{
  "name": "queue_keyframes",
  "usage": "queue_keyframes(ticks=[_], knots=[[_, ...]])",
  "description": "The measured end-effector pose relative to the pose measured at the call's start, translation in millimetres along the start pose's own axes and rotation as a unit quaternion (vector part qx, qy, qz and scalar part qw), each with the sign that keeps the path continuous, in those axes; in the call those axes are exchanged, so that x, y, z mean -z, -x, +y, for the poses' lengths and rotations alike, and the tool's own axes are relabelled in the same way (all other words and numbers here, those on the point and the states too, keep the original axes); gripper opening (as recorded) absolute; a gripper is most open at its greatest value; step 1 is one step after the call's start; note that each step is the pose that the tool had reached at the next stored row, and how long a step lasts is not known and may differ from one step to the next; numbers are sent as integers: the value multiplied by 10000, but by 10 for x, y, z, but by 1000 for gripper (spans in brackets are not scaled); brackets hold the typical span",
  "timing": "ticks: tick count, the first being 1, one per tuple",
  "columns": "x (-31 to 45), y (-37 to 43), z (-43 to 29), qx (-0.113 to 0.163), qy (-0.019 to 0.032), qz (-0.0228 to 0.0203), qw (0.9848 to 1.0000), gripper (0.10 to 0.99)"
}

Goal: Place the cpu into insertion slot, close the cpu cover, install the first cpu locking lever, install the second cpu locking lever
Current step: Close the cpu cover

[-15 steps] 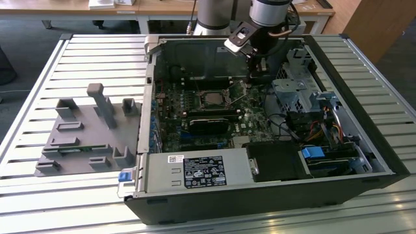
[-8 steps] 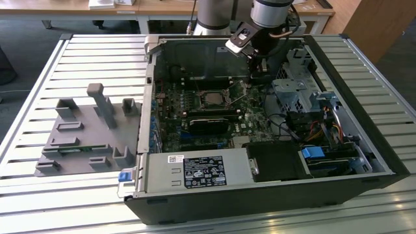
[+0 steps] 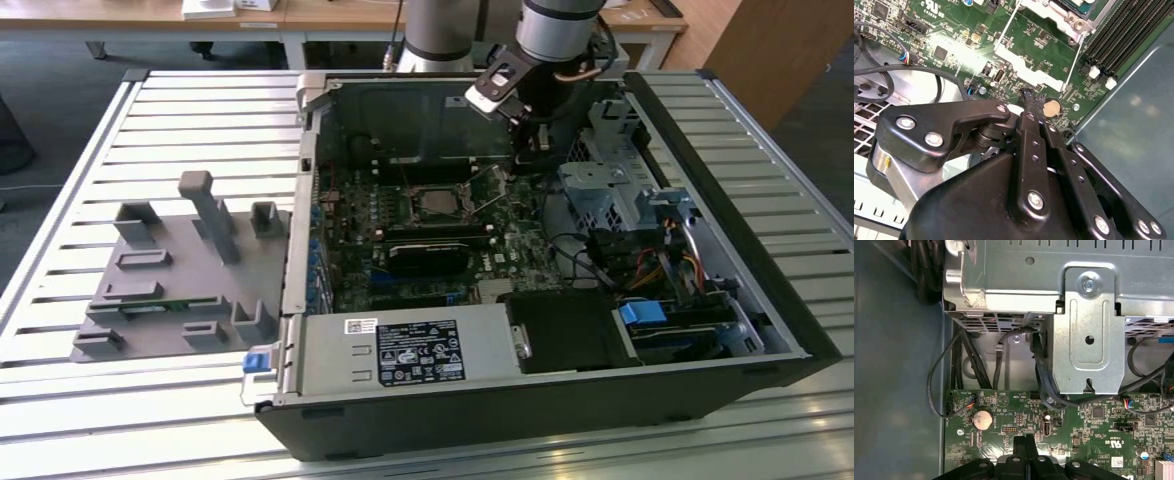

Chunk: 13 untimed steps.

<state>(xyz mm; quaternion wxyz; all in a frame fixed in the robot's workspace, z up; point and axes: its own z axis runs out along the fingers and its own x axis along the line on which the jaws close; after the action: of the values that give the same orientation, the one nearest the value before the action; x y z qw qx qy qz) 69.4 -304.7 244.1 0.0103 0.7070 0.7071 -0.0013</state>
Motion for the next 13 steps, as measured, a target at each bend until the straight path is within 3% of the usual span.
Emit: queue_keyframes(ticks=[9,13], knots=[[-26,-2,-3,1,-2,0,10000,106],[-28,-2,-42,1,-2,-1,10000,106]])
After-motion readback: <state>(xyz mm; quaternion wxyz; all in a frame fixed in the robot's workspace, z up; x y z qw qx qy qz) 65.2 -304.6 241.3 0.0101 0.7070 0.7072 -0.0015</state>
